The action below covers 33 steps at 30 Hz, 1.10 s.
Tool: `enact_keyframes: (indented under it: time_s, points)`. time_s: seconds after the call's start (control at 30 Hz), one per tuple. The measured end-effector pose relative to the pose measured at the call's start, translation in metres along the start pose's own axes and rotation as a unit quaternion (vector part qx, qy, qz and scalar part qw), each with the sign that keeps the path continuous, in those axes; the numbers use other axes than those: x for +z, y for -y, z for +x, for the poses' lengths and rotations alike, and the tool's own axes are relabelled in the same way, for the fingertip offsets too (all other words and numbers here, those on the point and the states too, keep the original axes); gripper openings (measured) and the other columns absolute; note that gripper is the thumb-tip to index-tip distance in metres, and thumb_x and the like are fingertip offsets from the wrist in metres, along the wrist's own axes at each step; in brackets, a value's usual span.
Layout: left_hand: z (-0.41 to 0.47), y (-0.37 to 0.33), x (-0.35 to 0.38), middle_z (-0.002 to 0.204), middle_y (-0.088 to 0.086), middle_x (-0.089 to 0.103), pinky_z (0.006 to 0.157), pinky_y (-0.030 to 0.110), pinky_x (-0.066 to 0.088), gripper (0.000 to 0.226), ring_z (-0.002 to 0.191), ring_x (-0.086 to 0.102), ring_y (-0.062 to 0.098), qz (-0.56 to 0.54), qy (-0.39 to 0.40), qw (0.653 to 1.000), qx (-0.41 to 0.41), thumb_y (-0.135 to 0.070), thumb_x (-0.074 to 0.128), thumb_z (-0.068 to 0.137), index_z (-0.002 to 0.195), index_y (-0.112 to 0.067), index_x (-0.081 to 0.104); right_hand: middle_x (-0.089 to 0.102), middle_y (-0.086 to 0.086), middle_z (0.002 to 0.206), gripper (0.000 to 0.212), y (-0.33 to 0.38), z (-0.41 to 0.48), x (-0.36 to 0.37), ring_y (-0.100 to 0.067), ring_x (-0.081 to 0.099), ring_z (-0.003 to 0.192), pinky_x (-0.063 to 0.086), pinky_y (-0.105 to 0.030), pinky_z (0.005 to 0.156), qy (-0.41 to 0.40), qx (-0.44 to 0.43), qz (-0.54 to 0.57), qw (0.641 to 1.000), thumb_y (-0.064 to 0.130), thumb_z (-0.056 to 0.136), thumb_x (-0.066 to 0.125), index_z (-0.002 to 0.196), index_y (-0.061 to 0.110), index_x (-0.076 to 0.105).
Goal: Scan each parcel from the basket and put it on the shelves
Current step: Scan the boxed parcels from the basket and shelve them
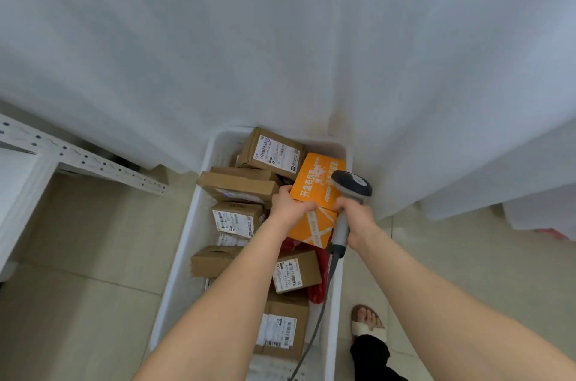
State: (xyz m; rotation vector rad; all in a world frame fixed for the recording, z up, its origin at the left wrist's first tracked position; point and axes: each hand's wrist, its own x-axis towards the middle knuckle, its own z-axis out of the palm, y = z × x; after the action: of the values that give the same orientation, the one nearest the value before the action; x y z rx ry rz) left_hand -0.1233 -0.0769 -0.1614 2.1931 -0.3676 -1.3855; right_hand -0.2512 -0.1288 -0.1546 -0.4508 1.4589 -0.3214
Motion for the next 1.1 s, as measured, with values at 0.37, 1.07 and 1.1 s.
enact_keyframes:
  time_s: [0.37, 1.07, 1.1]
  points:
    - [-0.183, -0.055, -0.116, 0.118, -0.001, 0.056, 0.064, 0.033, 0.050, 0.058, 0.093, 0.059, 0.015, -0.154, -0.002, 0.986, 0.058, -0.052, 0.069, 0.080, 0.126, -0.029, 0.043, 0.066, -0.014, 0.094, 0.038, 0.044, -0.210, 0.032, -0.032, 0.067, 0.084, 0.057, -0.045, 0.074, 0.035, -0.047, 0.032, 0.998, -0.003, 0.078, 0.064, 0.114, 0.007, 0.055]
    - [-0.464, -0.060, -0.221, 0.100, 0.002, 0.062, 0.068, 0.031, 0.049, 0.042, 0.087, 0.060, 0.018, -0.270, -0.078, 0.951, 0.126, -0.040, 0.066, 0.084, 0.119, -0.023, 0.049, 0.069, -0.017, 0.108, 0.034, 0.037, -0.480, 0.030, -0.040, 0.065, 0.102, 0.052, -0.059, 0.088, 0.234, -0.161, 0.045, 0.958, -0.007, 0.082, 0.061, 0.111, 0.010, 0.062]
    - [-0.475, -0.058, -0.219, 0.100, 0.004, 0.064, 0.069, 0.030, 0.049, 0.041, 0.089, 0.061, 0.019, -0.270, -0.062, 0.953, 0.119, -0.044, 0.067, 0.083, 0.114, -0.022, 0.053, 0.070, -0.016, 0.106, 0.031, 0.037, -0.488, 0.023, -0.039, 0.066, 0.099, 0.053, -0.056, 0.085, 0.241, -0.168, 0.038, 0.955, -0.007, 0.082, 0.061, 0.107, 0.011, 0.064]
